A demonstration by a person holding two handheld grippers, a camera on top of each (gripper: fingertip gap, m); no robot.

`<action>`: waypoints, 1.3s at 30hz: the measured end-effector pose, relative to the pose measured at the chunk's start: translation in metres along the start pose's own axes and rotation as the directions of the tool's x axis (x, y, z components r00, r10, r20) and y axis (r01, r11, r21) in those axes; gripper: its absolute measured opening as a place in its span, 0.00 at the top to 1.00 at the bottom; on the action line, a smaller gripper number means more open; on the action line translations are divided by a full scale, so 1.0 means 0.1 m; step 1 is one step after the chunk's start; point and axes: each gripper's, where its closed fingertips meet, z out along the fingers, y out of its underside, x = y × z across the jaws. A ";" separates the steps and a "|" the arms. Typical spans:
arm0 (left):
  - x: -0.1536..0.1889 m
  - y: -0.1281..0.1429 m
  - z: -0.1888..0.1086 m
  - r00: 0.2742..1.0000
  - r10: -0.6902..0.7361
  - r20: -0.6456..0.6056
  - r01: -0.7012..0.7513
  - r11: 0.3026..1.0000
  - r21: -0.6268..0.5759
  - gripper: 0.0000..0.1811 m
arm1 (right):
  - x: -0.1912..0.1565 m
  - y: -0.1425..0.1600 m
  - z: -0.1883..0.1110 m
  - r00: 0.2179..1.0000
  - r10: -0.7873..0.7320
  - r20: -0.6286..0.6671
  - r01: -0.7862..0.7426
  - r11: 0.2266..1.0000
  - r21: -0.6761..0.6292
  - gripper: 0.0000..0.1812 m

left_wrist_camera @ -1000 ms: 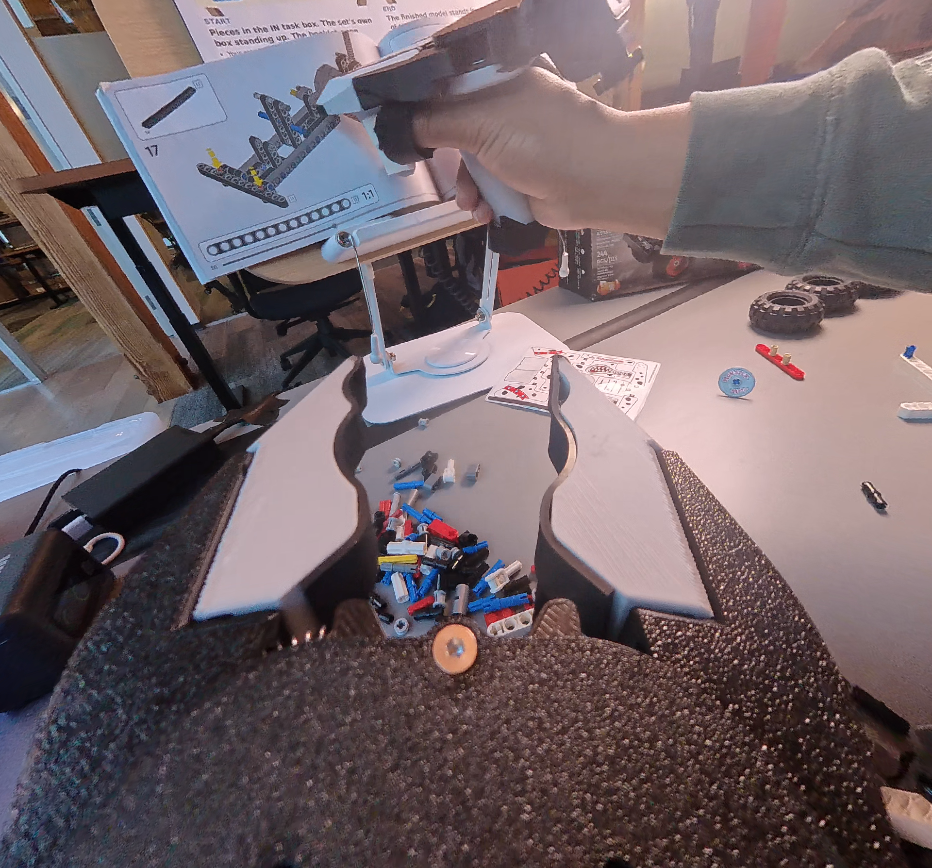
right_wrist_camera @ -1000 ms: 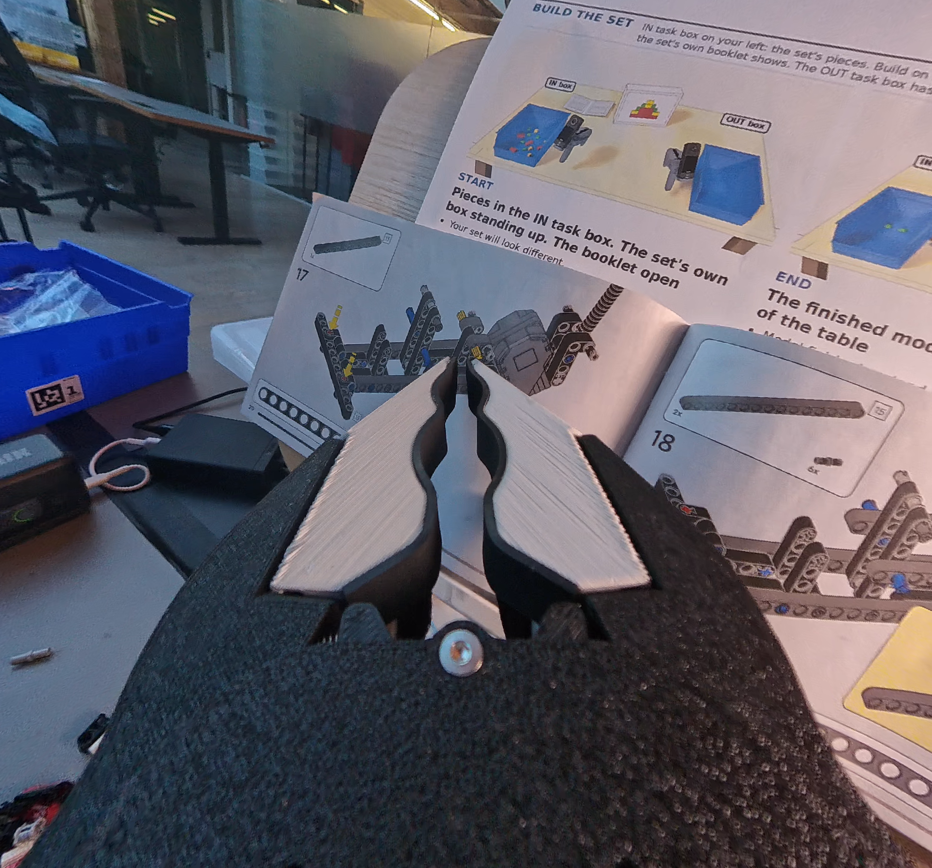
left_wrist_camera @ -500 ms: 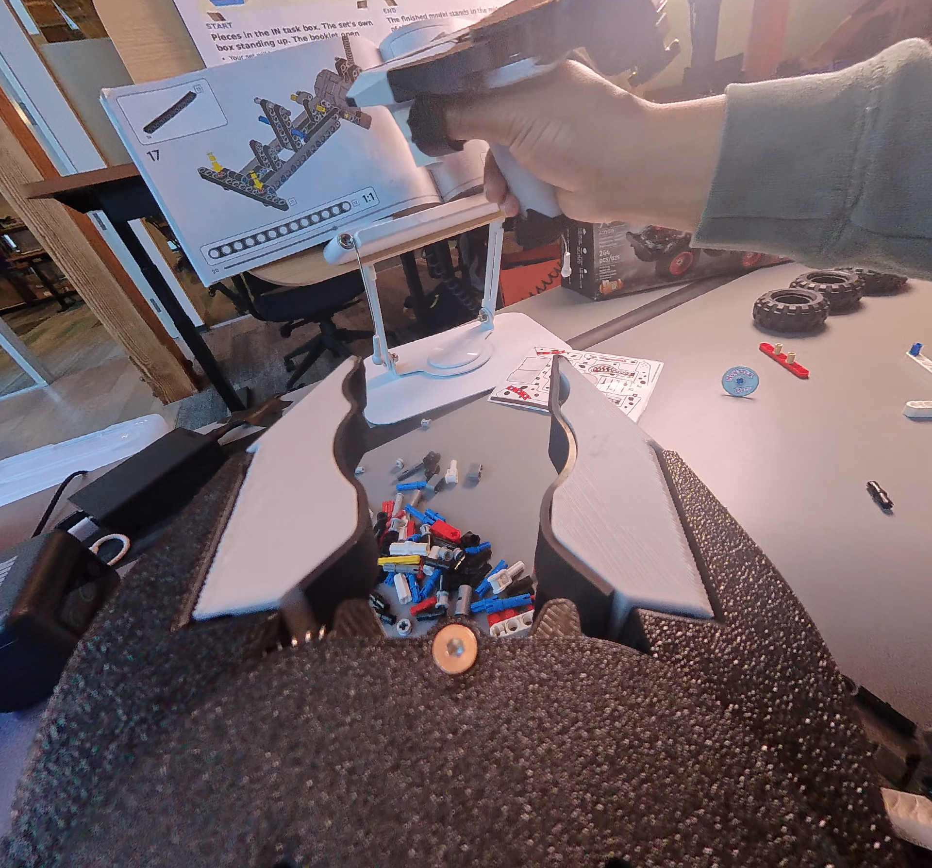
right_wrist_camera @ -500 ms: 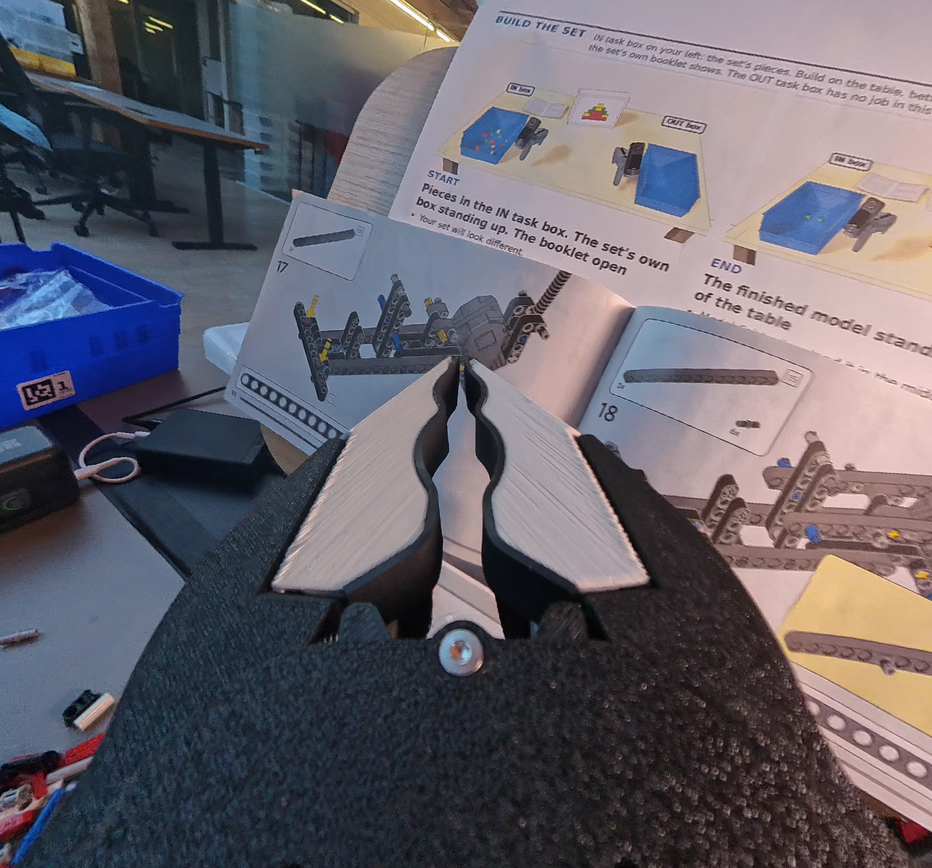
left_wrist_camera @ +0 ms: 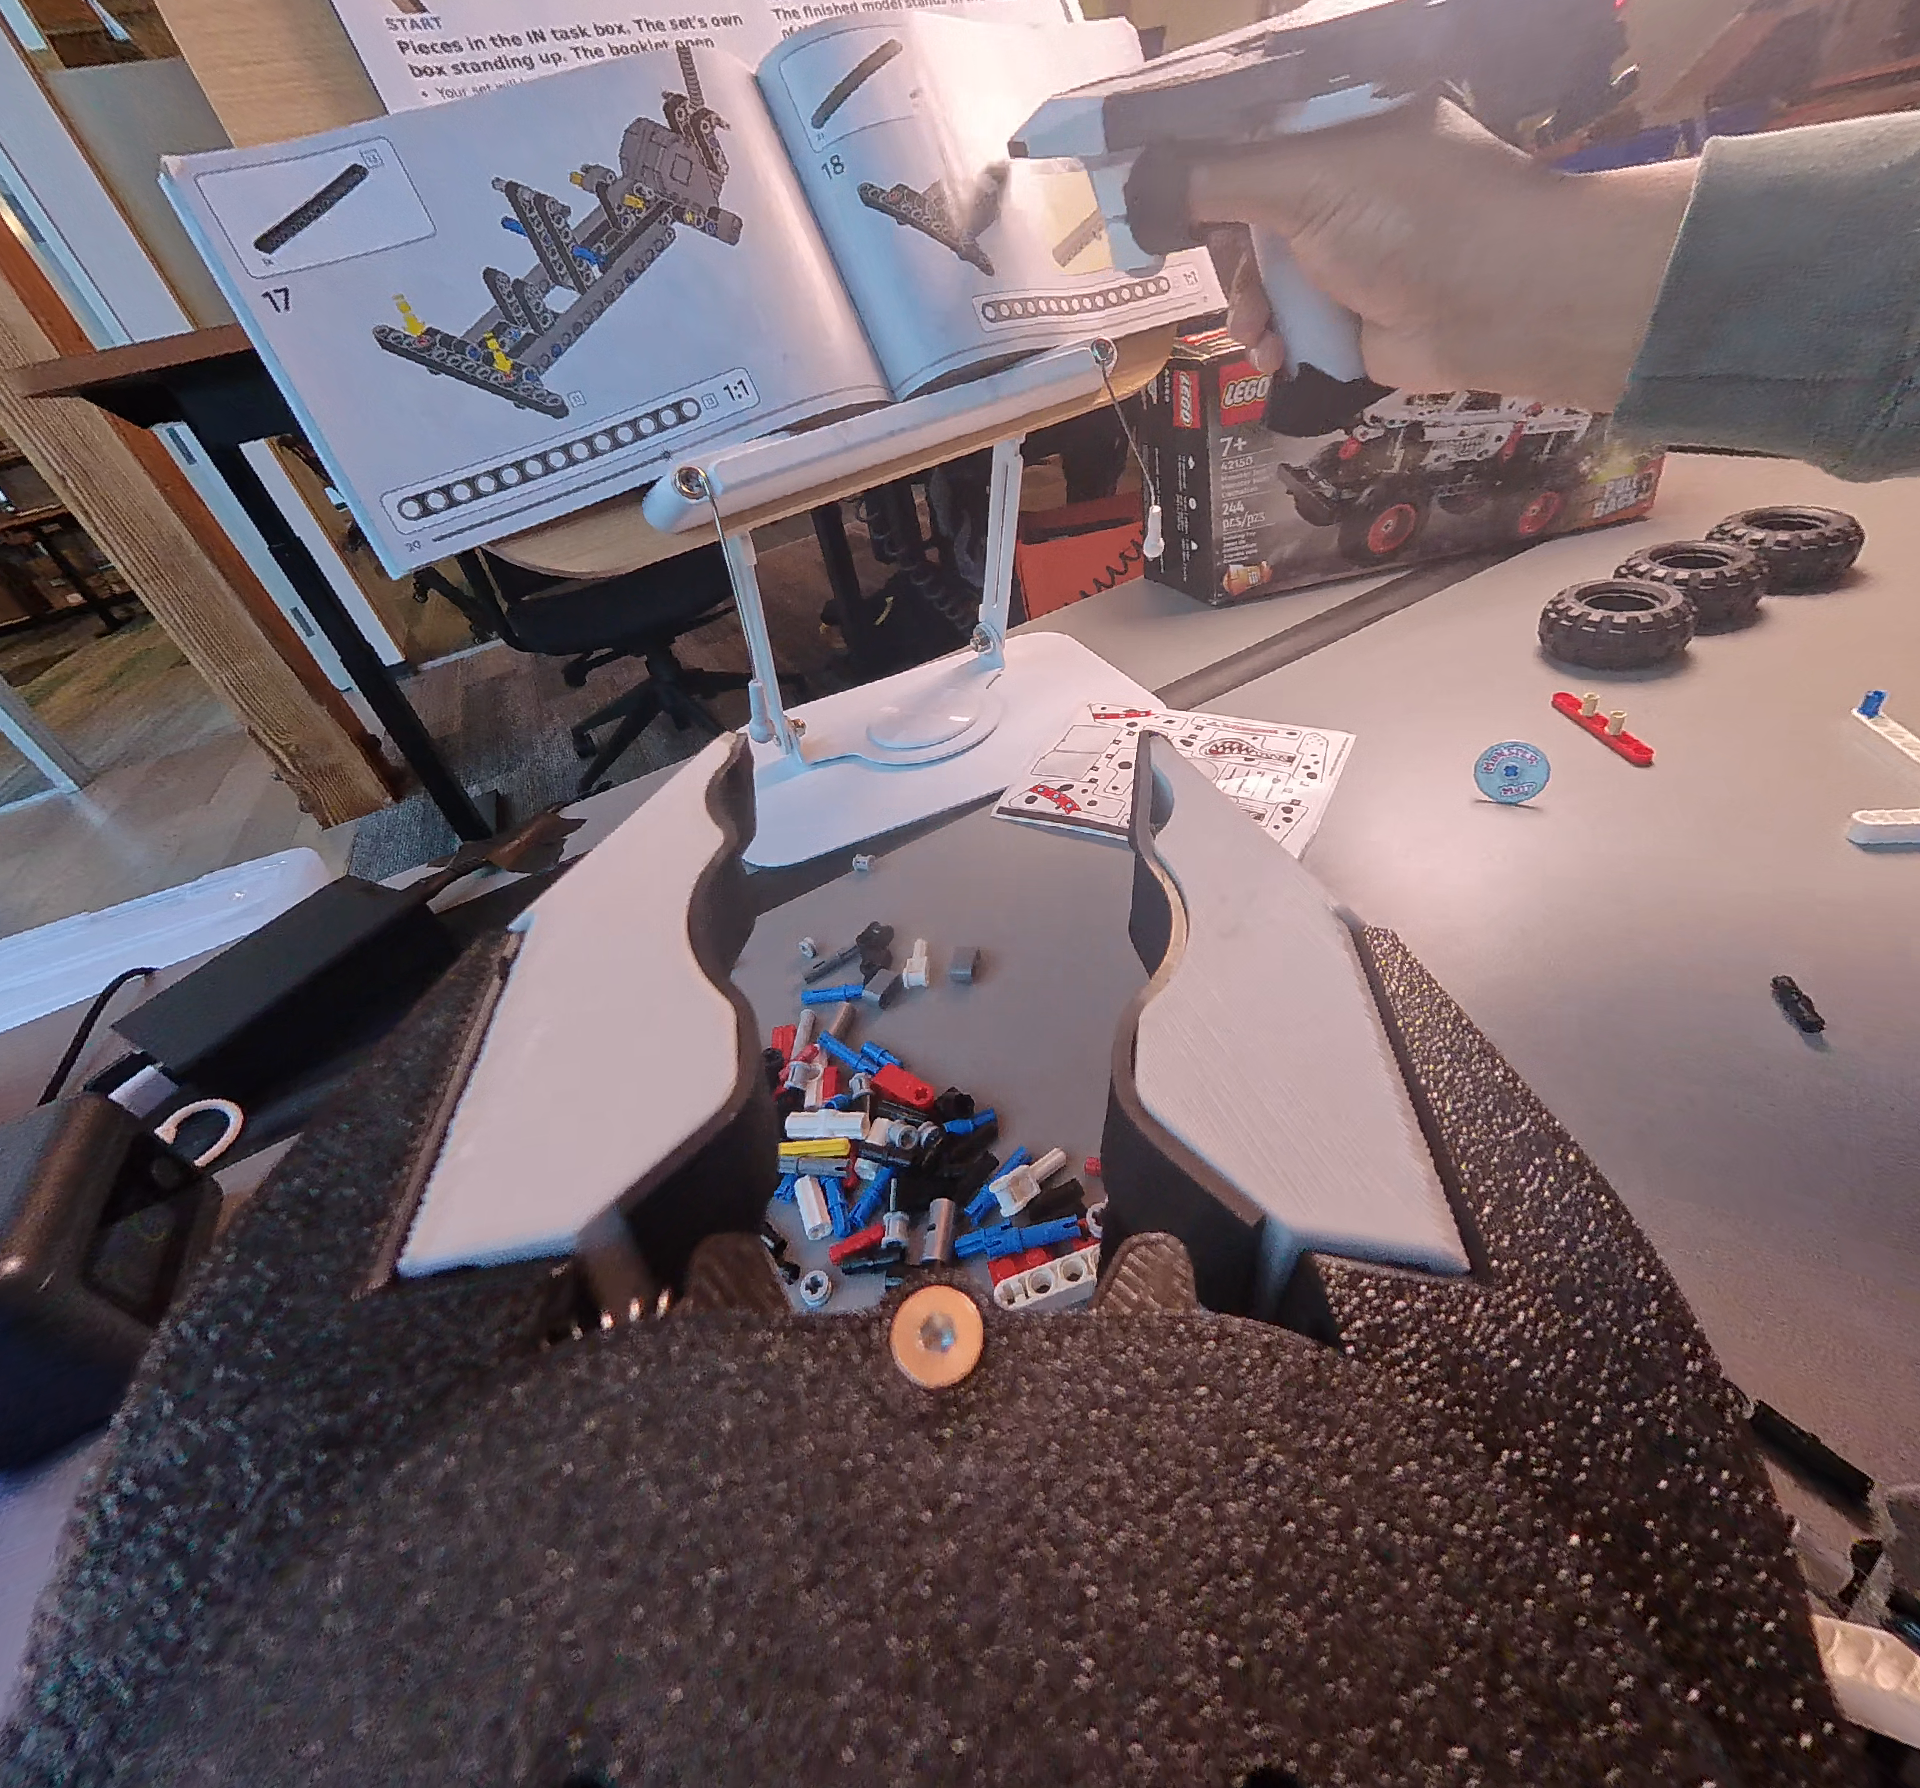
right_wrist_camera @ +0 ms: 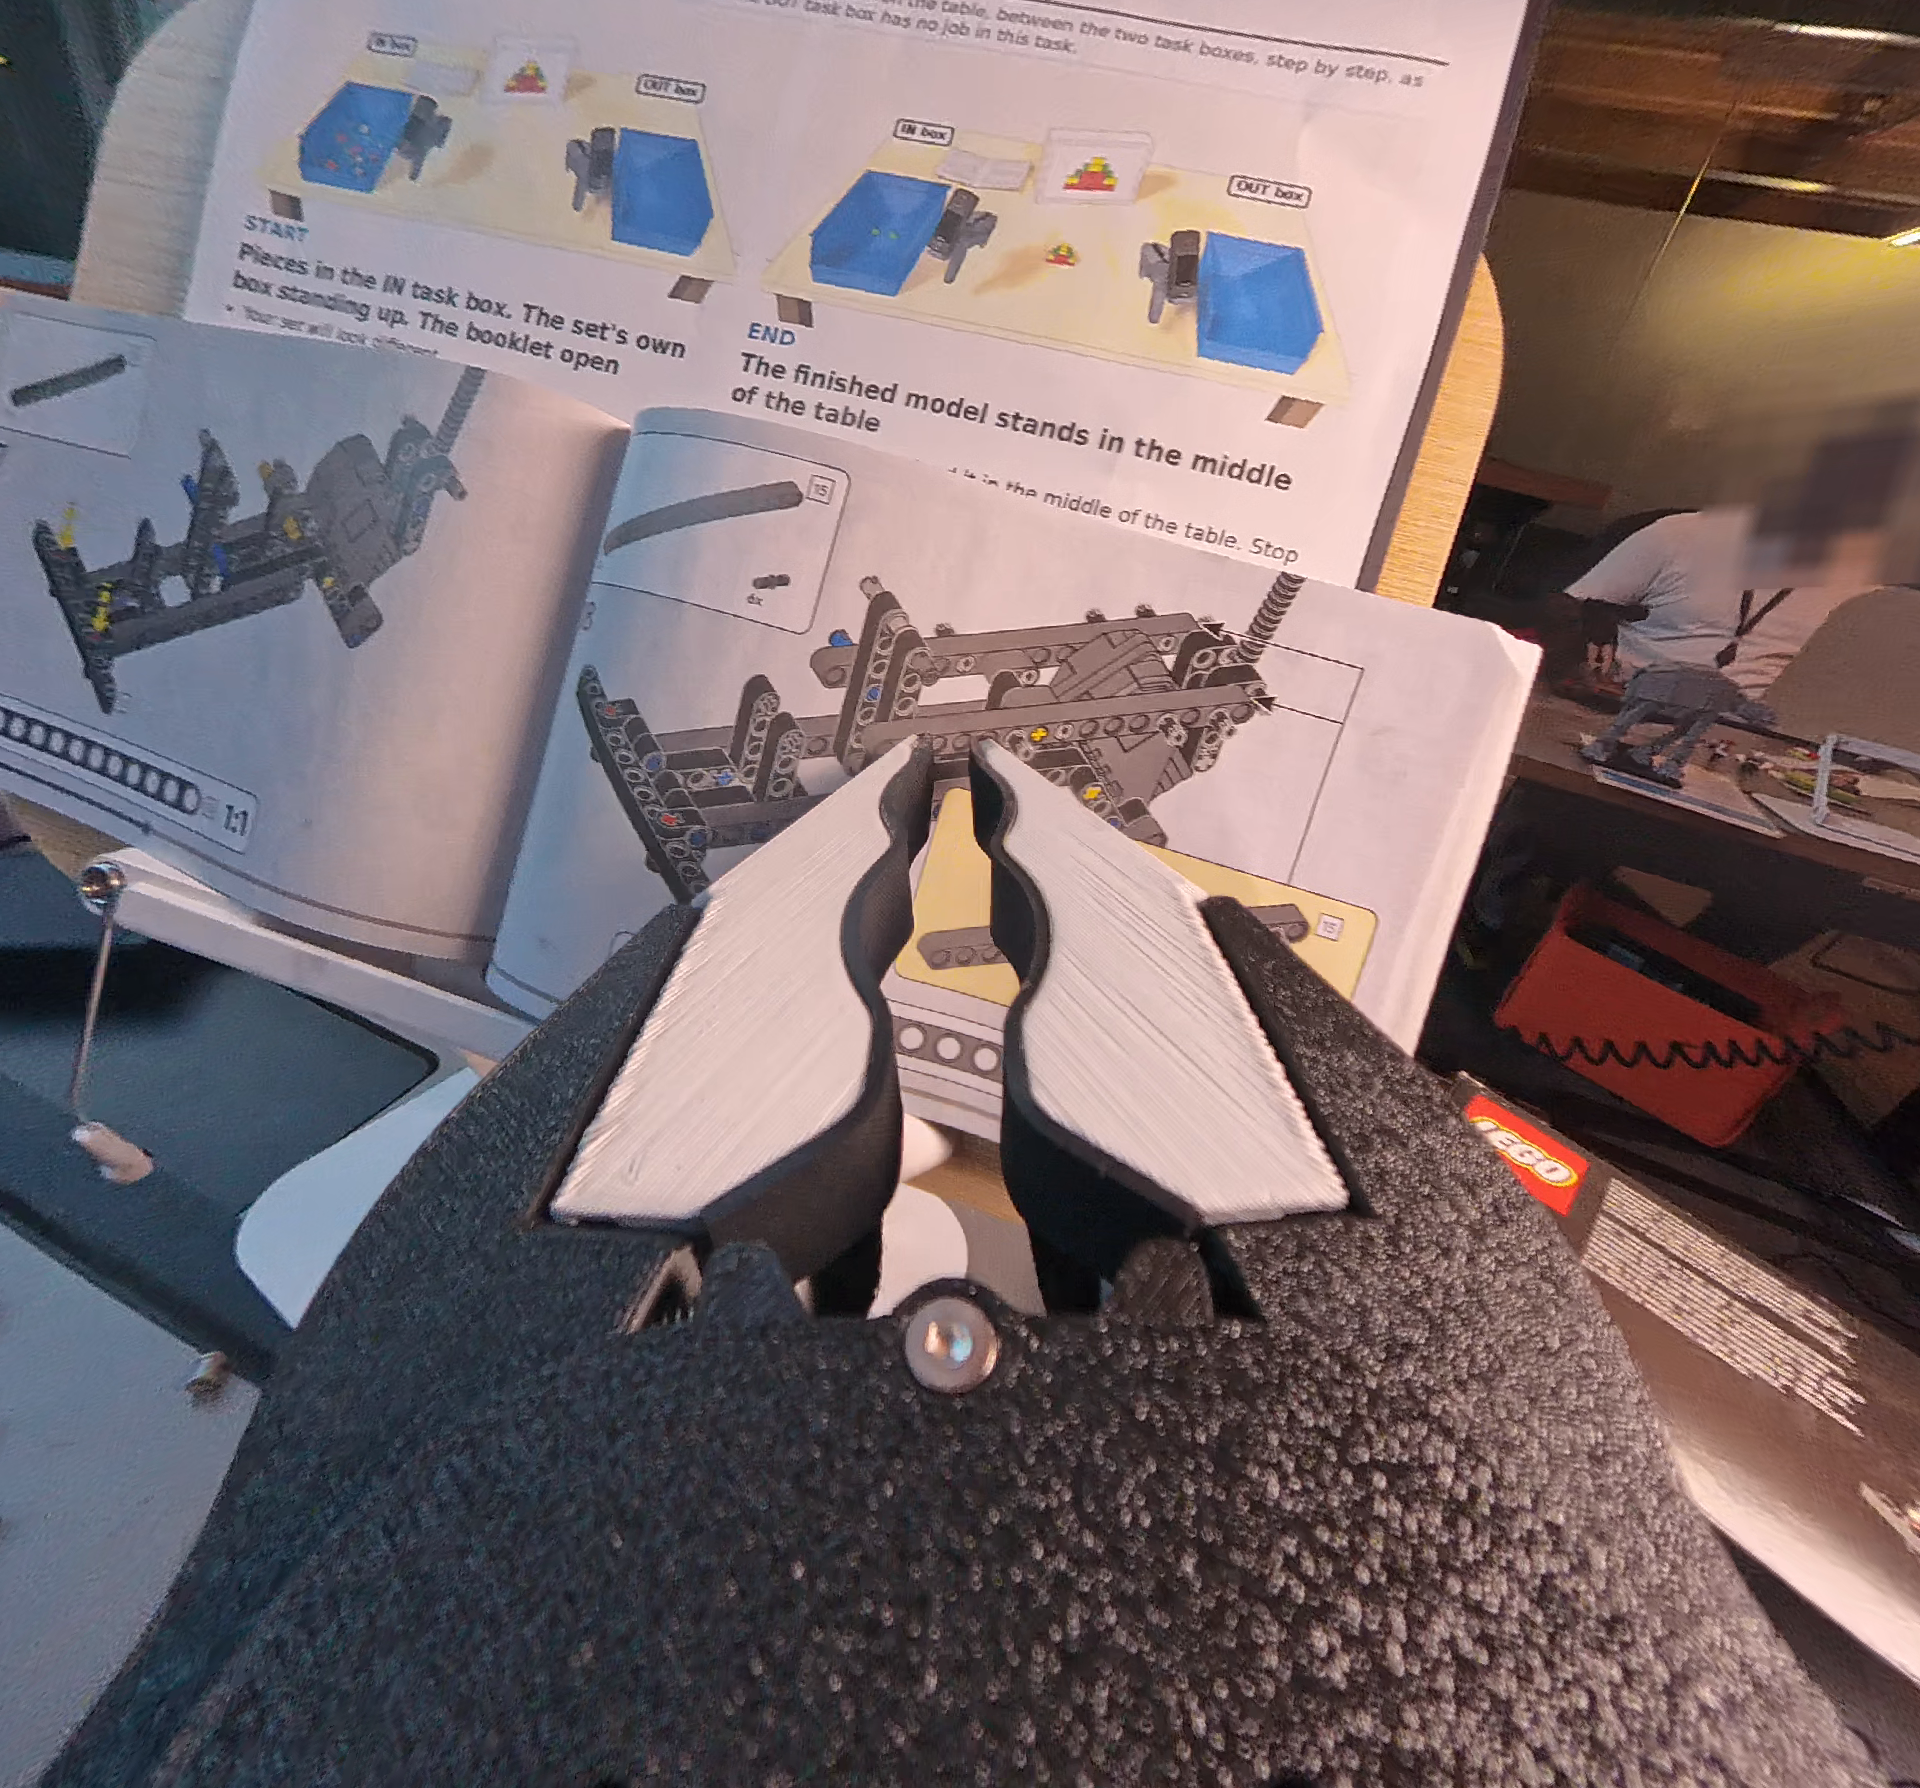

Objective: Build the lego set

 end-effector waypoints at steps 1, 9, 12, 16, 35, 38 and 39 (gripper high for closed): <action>0.00 0.01 0.00 1.000 0.000 0.000 0.000 1.000 -0.001 0.60 | 0.04 0.01 0.00 1.000 -0.009 -0.007 0.009 1.000 -0.001 0.96; -0.02 0.02 0.00 1.000 0.000 0.004 0.000 1.000 -0.005 0.60 | 0.25 0.03 0.03 0.998 -0.042 -0.037 0.042 0.999 -0.008 0.91; -0.03 0.02 0.00 1.000 -0.001 0.005 0.001 1.000 -0.005 0.60 | 0.25 0.05 0.02 0.998 -0.052 -0.028 0.052 0.999 -0.016 0.92; -0.03 0.01 -0.01 1.000 0.000 0.005 0.000 1.000 0.000 0.60 | 0.13 0.04 -0.02 0.997 -0.073 0.008 0.073 0.997 -0.011 0.93; -0.01 0.00 -0.02 1.000 -0.013 -0.002 0.013 1.000 -0.002 0.61 | -0.09 -0.06 -0.75 0.983 0.052 0.178 -0.044 0.998 -0.048 0.91; -0.03 -0.01 -0.02 1.000 -0.016 -0.004 0.016 1.000 -0.003 0.61 | -0.49 -0.08 -1.21 0.923 0.119 0.367 -0.088 0.991 -0.101 0.91; -0.04 -0.02 -0.03 1.000 -0.019 -0.007 0.019 1.000 0.003 0.61 | -0.64 -0.05 -1.42 0.891 0.133 0.435 -0.085 0.988 -0.128 0.91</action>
